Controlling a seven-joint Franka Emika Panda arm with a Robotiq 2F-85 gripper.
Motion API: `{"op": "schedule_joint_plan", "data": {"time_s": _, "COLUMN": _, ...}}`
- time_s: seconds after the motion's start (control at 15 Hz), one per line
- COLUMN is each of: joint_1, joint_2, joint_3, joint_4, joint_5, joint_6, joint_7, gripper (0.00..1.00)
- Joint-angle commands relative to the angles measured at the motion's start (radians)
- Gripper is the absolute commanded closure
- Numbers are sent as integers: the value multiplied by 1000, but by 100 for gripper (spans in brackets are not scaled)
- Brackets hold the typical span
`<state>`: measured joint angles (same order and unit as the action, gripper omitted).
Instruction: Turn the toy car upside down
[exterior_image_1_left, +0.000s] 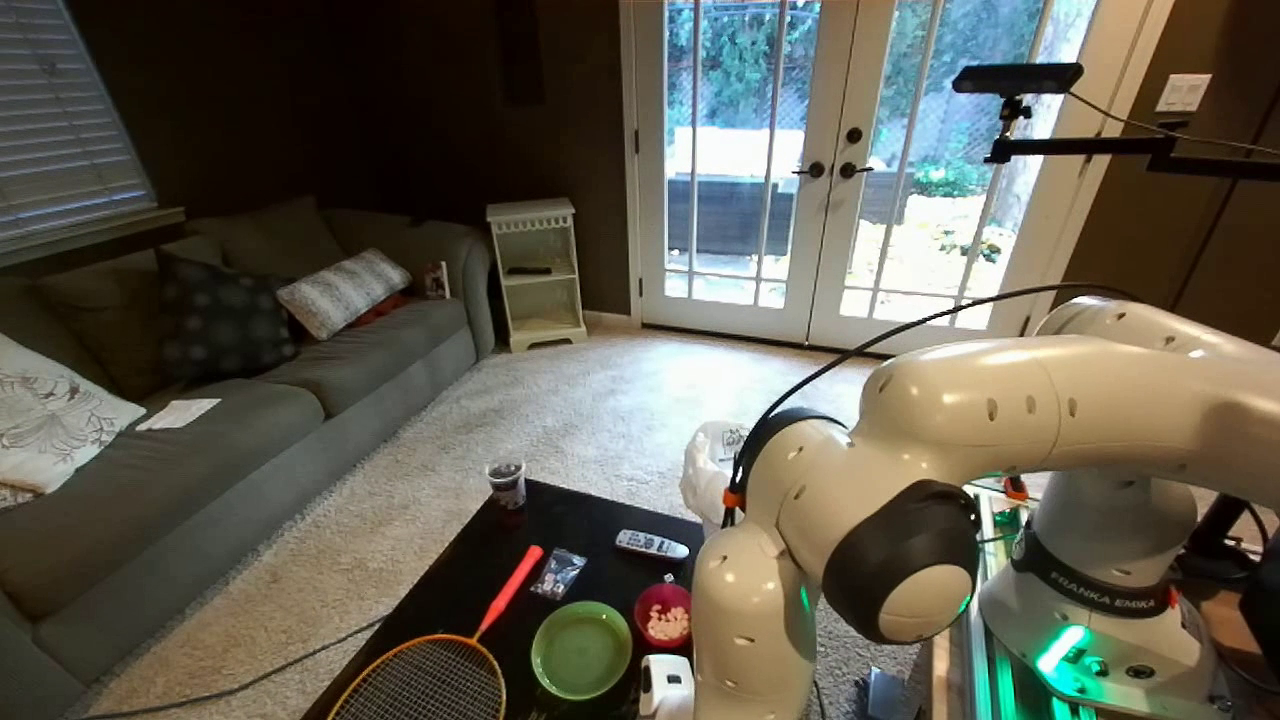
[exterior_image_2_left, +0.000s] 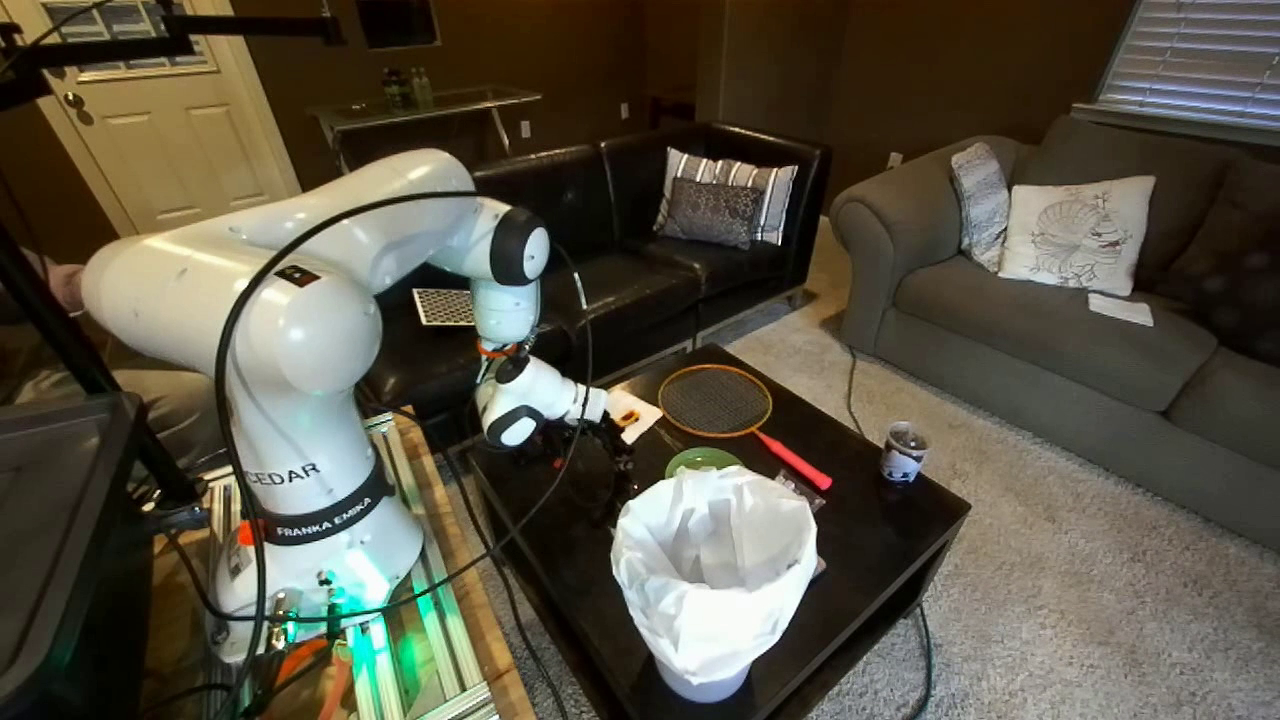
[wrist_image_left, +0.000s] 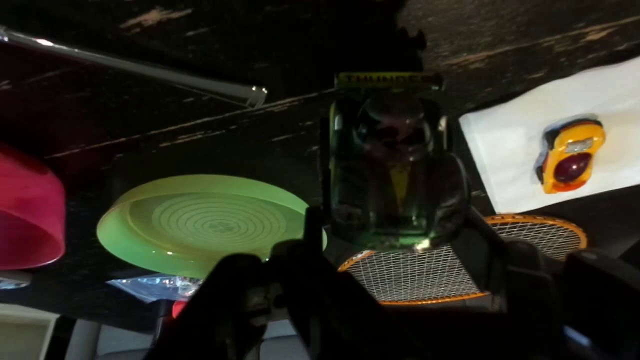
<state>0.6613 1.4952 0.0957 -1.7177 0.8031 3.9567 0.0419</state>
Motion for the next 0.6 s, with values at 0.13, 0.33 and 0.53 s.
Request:
{"op": "schedule_joint_plan", "data": {"time_s": 0.13, "joint_1": 136, "joint_2": -1, "joint_3": -58, "joint_4": 19, "joint_5": 163, "joint_6": -28, "joint_7": -10, "gripper": 59}}
{"op": "schedule_joint_plan", "data": {"time_s": 0.33, "joint_1": 175, "joint_2": -2, "joint_3": -70, "joint_4": 19, "joint_5": 203, "joint_6": -41, "joint_7": -8, "gripper": 59}}
{"op": "schedule_joint_plan", "data": {"time_s": 0.53, "joint_1": 185, "joint_2": -2, "joint_3": -69, "joint_4": 18, "joint_5": 193, "joint_6": -80, "joint_7": 19, "gripper": 59}}
